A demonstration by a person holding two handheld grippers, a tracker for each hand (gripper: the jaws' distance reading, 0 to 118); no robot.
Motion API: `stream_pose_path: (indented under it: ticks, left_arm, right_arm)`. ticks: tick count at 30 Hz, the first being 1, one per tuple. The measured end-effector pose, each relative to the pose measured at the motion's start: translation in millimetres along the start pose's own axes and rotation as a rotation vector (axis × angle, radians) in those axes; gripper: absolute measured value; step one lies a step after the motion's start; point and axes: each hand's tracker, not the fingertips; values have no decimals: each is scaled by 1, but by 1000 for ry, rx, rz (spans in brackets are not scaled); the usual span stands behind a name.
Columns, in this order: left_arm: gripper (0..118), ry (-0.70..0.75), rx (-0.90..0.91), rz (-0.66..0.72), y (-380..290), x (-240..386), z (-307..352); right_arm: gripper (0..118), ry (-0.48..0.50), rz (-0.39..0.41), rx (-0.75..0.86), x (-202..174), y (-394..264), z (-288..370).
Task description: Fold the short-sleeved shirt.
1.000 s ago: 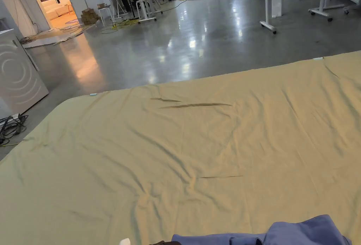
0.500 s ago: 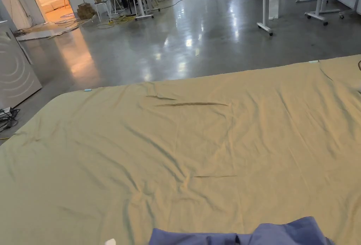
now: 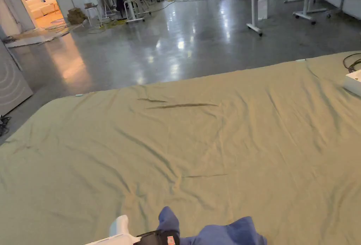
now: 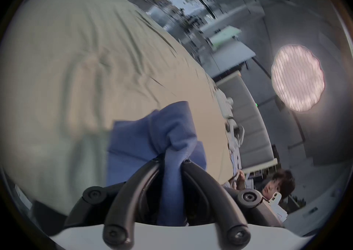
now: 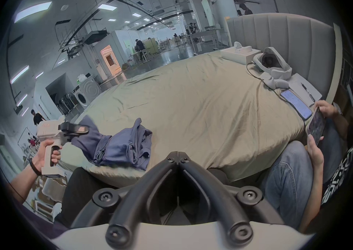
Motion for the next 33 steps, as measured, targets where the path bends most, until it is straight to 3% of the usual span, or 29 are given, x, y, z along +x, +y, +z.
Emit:
stream_pose_path:
  ticks: [5, 7, 8, 10, 11, 12, 16, 18, 21, 24, 27, 33]
  left_arm:
    - [11, -21, -135, -54, -34, 39, -80]
    - [12, 44, -179, -85, -43, 50, -107]
    - [19, 80, -202, -102, -46, 54, -115]
    - [51, 114, -222, -154, -49, 61, -114]
    - [62, 92, -200, -148, -49, 64, -107]
    - [67, 53, -164, -150, -48, 69, -96]
    - [67, -20, -18, -112, -42, 74, -61]
    - [60, -8, -22, -89, -40, 70, -60]
    - [9, 88, -108, -112, -44, 62, -87]
    - [9, 78, -221, -47, -63, 51, -131]
    - [3, 181, -215, -69, -76, 45, -160]
    - [2, 131, -229, -55, -65, 43, -150]
  right_arm:
    - [0, -66, 20, 1, 6, -5, 10]
    - [0, -75, 3, 0, 13, -9, 14]
    - [0, -73, -8, -4, 17, -10, 14]
    - [0, -93, -17, -9, 21, -14, 17]
    - [0, -103, -16, -9, 23, -14, 18]
    - [0, -109, -19, -8, 26, -16, 20]
    - [0, -89, -84, -16, 39, -22, 16]
    - [0, -85, -107, -26, 42, -24, 12]
    - [0, -73, -111, -28, 40, -22, 11]
    - [0, -68, -90, -27, 34, -20, 11]
    - [0, -80, -56, -31, 28, -18, 13]
    - [0, -42, -37, -69, 17, -17, 3]
